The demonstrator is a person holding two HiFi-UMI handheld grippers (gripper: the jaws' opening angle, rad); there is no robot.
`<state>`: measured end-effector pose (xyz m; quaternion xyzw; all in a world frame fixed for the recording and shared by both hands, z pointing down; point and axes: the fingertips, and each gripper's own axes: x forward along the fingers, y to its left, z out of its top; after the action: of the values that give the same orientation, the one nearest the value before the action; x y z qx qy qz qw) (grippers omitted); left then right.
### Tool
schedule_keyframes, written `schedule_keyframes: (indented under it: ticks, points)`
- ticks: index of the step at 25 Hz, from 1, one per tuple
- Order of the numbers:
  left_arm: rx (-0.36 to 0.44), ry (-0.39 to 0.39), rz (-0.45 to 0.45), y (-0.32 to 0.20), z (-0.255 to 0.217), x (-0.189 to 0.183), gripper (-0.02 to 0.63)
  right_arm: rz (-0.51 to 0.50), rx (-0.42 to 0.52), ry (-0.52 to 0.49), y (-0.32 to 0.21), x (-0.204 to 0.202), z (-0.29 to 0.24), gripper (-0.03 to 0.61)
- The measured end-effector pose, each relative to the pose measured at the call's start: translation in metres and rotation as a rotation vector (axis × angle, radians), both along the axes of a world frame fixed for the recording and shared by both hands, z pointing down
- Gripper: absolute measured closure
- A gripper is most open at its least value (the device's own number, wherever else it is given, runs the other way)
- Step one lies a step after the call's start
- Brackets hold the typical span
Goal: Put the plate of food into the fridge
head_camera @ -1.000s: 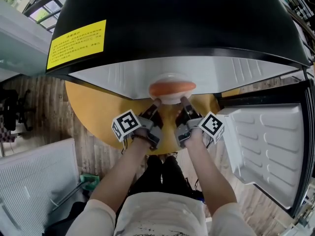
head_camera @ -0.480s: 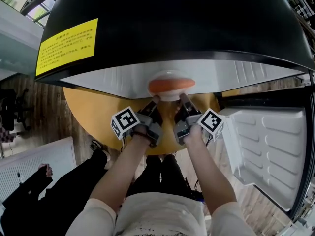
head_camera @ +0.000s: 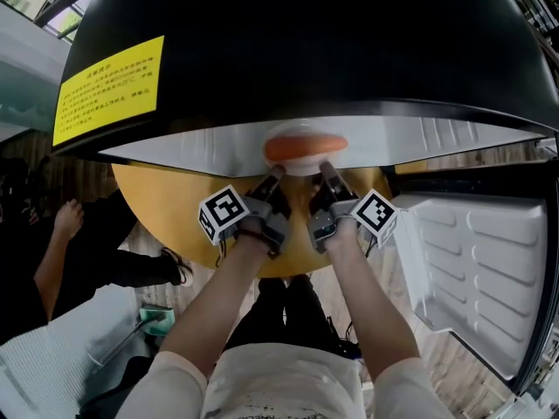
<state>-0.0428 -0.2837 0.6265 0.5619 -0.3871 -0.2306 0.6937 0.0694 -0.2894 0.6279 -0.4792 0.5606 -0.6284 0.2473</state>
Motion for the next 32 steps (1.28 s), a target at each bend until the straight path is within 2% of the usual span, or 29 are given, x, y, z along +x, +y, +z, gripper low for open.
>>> schedule_keyframes:
  ticks: [21,32]
  points:
    - [0.0,0.014,-0.039,-0.017,0.0,0.002,0.583,0.029,0.027,0.003,-0.017,0.003,0.0,0.546]
    - [-0.008,0.008,-0.023,-0.015,-0.002,0.005,0.581,0.025,0.033,0.062,-0.018,0.006,-0.002,0.545]
